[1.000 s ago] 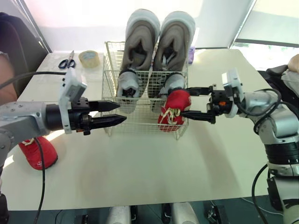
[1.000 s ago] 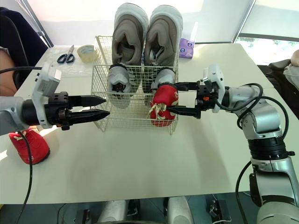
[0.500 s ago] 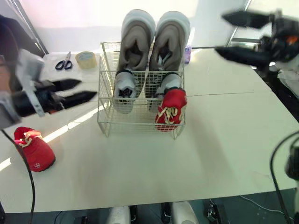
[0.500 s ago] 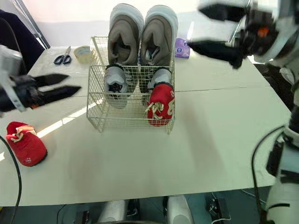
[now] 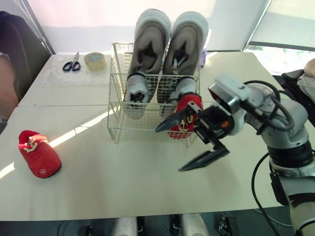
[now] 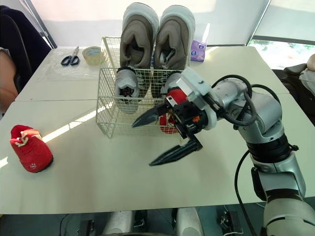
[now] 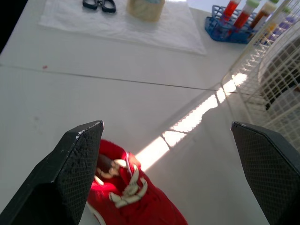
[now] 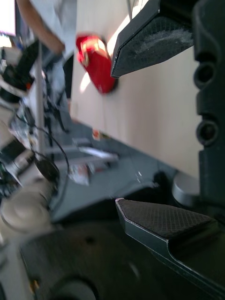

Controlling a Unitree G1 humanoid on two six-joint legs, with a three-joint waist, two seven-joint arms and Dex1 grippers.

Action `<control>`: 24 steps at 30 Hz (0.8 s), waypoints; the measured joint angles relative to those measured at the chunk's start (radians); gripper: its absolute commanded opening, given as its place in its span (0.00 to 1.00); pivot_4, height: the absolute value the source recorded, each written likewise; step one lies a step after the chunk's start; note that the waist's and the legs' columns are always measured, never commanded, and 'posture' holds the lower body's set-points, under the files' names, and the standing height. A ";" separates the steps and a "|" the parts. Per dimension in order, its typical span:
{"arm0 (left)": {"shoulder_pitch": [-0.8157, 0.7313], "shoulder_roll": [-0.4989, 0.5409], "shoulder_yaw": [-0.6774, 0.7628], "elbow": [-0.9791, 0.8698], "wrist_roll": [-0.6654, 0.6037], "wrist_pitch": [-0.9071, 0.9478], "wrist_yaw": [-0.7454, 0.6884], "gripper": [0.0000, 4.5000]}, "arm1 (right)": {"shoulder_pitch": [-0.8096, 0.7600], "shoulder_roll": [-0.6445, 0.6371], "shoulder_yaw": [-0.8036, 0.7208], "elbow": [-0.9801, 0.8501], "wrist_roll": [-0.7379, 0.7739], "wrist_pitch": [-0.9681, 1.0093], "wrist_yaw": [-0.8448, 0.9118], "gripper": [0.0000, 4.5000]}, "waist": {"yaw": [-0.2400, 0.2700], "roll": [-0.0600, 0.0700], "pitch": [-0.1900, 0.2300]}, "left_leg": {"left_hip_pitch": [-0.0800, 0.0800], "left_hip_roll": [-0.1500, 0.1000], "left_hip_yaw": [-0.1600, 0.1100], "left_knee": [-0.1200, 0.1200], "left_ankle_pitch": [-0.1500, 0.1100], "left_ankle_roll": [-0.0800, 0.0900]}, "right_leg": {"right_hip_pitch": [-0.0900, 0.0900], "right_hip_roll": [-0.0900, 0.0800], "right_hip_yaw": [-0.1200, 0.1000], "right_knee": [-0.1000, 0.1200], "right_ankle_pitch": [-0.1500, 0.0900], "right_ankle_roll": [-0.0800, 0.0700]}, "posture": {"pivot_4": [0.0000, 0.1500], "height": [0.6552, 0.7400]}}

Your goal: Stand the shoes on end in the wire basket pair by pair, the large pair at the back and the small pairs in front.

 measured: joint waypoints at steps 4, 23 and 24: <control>0.084 -0.007 -0.030 0.189 0.083 -0.085 -0.105 1.00 | 0.002 -0.023 0.004 -0.006 -0.001 0.012 0.035 1.00 | -0.003 0.000 -0.001 | 0.000 0.001 0.000 -0.002 -0.002 0.003 | -0.003 -0.002 -0.002 0.001 0.001 -0.003 | 1.00 1.00; -0.515 0.098 -0.549 0.794 0.353 -0.339 -0.092 1.00 | 0.058 -0.083 -0.036 -0.067 -0.009 0.031 -0.053 1.00 | -0.004 -0.008 -0.005 | -0.002 0.002 0.003 -0.003 -0.002 0.003 | -0.006 -0.016 -0.025 0.001 0.008 -0.007 | 1.00 1.00; -0.532 0.115 -0.570 0.801 0.363 -0.339 -0.102 1.00 | 0.064 -0.079 -0.037 -0.070 -0.009 0.031 -0.065 1.00 | -0.005 -0.008 -0.005 | -0.002 0.002 0.004 -0.003 -0.002 0.003 | -0.006 -0.016 -0.025 0.001 0.008 -0.007 | 1.00 1.00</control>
